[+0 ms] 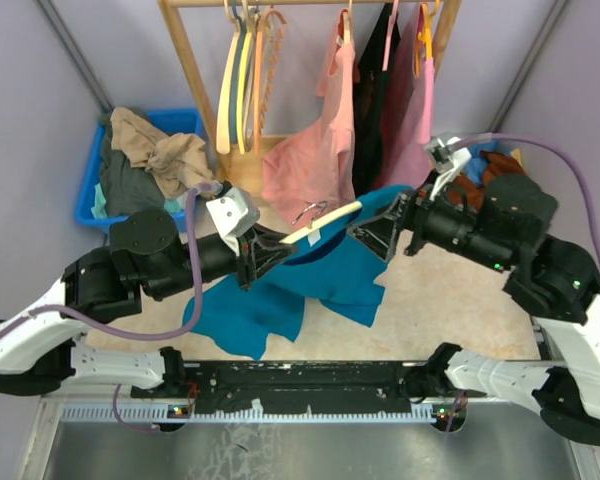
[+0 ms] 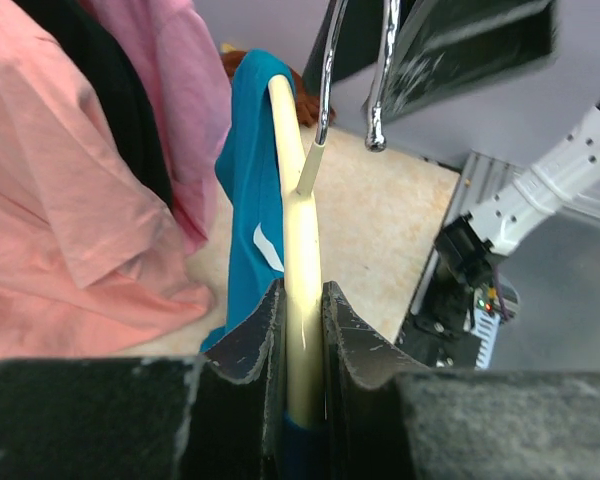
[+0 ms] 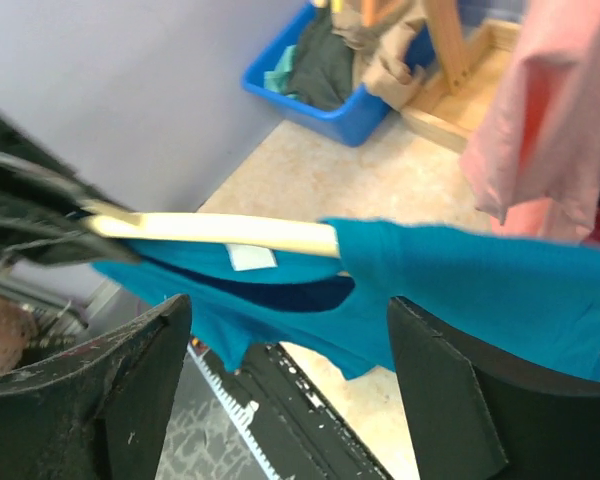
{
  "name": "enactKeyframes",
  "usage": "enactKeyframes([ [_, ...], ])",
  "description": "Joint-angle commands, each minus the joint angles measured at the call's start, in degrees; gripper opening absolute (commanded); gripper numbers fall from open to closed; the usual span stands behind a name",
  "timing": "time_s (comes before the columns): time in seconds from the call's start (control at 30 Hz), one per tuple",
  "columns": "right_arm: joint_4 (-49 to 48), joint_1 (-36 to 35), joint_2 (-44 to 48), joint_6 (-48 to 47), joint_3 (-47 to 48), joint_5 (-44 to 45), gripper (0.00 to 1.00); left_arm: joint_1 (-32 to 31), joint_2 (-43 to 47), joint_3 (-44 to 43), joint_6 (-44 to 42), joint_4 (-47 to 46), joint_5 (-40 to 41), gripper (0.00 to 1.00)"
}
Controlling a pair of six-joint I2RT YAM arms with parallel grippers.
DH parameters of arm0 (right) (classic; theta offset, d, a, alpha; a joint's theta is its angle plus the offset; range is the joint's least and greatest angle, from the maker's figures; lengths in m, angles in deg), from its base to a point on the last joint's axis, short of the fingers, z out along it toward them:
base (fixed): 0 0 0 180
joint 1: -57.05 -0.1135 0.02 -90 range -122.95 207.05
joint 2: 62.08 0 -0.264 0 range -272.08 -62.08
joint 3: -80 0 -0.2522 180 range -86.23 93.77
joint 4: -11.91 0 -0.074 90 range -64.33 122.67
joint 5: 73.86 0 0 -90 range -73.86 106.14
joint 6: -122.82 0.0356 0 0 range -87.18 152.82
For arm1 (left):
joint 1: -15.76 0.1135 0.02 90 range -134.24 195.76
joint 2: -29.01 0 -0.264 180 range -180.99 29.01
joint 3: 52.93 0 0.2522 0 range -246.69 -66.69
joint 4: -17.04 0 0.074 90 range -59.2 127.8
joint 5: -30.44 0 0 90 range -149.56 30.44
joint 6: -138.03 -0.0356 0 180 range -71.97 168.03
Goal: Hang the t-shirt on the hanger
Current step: Place the hanger at the clothesline.
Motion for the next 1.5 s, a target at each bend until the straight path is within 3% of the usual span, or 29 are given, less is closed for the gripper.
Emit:
enactKeyframes([
  [0.0,4.54,-0.39,1.36,-5.92,7.43,-10.83,0.81,-0.19,1.79,-3.18,2.47,3.91,-7.51,0.00],
  [0.17,5.73,-0.39,1.78,-10.96,9.85,-13.79,0.85,-0.17,3.47,-1.28,4.49,5.00,-13.46,0.00],
  [0.33,3.99,-0.39,3.00,-16.56,6.29,-16.38,0.98,-0.18,5.61,-0.05,5.75,3.58,-19.03,0.00],
  [0.4,3.28,-0.39,3.13,-18.15,4.52,-18.49,0.99,-0.17,6.44,0.61,6.12,2.83,-20.80,0.00],
  [0.6,-0.35,-0.39,4.71,-20.33,-0.56,-25.96,0.91,-0.17,7.29,1.77,6.92,1.31,-25.13,0.00],
  [0.97,-2.63,-0.40,4.20,-20.83,-2.59,-36.78,0.76,-0.17,6.17,0.72,8.32,1.69,-24.25,0.00],
  [1.47,0.14,-0.39,1.72,-23.54,-3.19,-33.59,0.72,-0.22,3.80,-2.18,12.32,1.13,-22.60,0.00],
])
